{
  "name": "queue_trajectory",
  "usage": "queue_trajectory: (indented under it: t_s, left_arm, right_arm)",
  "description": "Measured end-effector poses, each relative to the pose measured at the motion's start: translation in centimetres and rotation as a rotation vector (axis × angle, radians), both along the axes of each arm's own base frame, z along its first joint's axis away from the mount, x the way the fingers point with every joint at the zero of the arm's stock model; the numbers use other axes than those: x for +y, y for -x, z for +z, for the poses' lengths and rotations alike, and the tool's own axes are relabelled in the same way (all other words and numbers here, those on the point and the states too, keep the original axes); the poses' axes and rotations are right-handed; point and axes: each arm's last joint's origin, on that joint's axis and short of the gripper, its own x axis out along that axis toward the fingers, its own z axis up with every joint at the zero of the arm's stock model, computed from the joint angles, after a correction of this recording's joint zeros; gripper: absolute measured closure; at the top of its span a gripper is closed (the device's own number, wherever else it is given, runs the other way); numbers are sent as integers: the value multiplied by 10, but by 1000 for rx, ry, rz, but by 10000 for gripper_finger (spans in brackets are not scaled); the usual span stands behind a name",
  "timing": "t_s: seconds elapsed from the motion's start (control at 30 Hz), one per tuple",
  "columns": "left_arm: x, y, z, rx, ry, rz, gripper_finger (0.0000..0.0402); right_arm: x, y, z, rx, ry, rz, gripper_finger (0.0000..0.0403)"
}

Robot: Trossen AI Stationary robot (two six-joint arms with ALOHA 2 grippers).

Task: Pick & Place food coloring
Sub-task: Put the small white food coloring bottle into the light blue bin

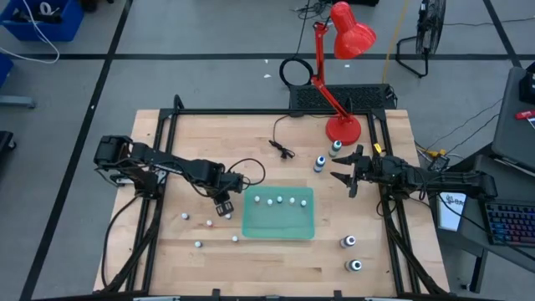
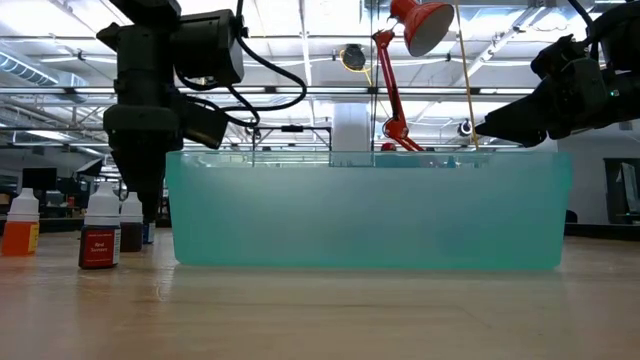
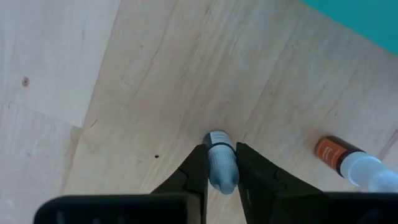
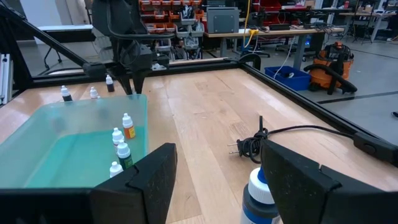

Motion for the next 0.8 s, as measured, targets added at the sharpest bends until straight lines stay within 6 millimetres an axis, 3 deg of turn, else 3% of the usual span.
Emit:
queue_trajectory:
  t_s: [0.2, 0.33, 0.57, 0.67, 0.8]
  left_arm:
    - [0, -4, 14, -6, 1, -7, 344]
    - [-3, -17, 46, -36, -32, -65, 344]
    - [-16, -49, 104, -244, -120, -201, 344]
    - [-21, -63, 102, -236, -130, -236, 344]
    - [-30, -83, 80, -173, -109, -301, 344]
  right_arm:
    - [0, 0, 0, 0, 0, 0, 181]
    - [0, 0, 0, 0, 0, 0, 181]
    - [0, 0, 0, 0, 0, 0, 181]
    - [0, 0, 0, 0, 0, 0, 181]
    - [0, 0, 0, 0, 0, 0, 181]
